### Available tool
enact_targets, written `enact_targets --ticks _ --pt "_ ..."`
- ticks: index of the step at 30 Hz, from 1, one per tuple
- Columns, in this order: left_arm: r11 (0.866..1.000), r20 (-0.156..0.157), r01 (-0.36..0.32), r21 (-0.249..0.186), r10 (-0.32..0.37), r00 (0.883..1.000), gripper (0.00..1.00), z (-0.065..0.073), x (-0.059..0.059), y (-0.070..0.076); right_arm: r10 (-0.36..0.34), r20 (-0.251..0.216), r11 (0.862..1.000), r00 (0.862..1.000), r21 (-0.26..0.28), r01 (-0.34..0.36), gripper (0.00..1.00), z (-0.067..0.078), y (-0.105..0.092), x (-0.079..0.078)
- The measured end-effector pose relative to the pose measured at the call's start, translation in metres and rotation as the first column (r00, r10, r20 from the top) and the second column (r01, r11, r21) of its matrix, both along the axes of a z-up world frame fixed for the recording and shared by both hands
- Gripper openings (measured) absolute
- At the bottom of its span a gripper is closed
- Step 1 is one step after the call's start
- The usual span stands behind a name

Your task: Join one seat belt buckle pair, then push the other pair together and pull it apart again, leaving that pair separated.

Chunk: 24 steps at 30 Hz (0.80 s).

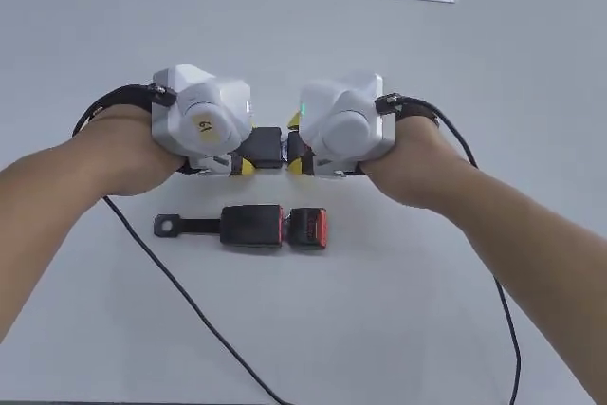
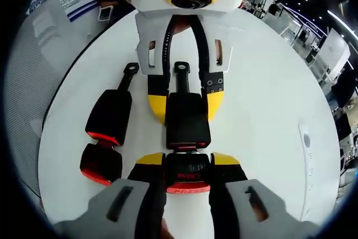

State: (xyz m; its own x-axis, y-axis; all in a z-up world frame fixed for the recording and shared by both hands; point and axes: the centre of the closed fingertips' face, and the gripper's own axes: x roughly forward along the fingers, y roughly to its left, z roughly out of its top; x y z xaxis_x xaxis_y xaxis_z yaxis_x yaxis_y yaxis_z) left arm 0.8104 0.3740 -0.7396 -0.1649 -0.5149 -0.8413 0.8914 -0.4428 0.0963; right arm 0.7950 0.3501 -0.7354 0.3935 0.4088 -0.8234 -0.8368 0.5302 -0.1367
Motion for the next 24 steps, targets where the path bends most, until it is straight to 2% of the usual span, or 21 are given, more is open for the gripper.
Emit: enact_targets --ticks 14,20,24 --pt "1.0 -0.001 -0.002 0.003 0.002 1.0 0.32 0.0 0.0 0.0 0.013 -0.006 0.999 1.0 -0.033 -0.013 0.26 0.0 -0.004 -0.004" --pt "1.0 -0.002 -0.001 0.004 0.001 1.0 0.32 0.0 0.0 0.0 0.009 -0.014 1.0 1.0 -0.029 -0.009 0.26 0.001 -0.014 -0.008" --pt "1.0 -0.004 -0.004 -0.003 0.004 1.0 0.32 0.0 0.0 0.001 0.007 -0.015 1.0 1.0 -0.017 -0.007 0.27 0.001 -0.014 -0.008"
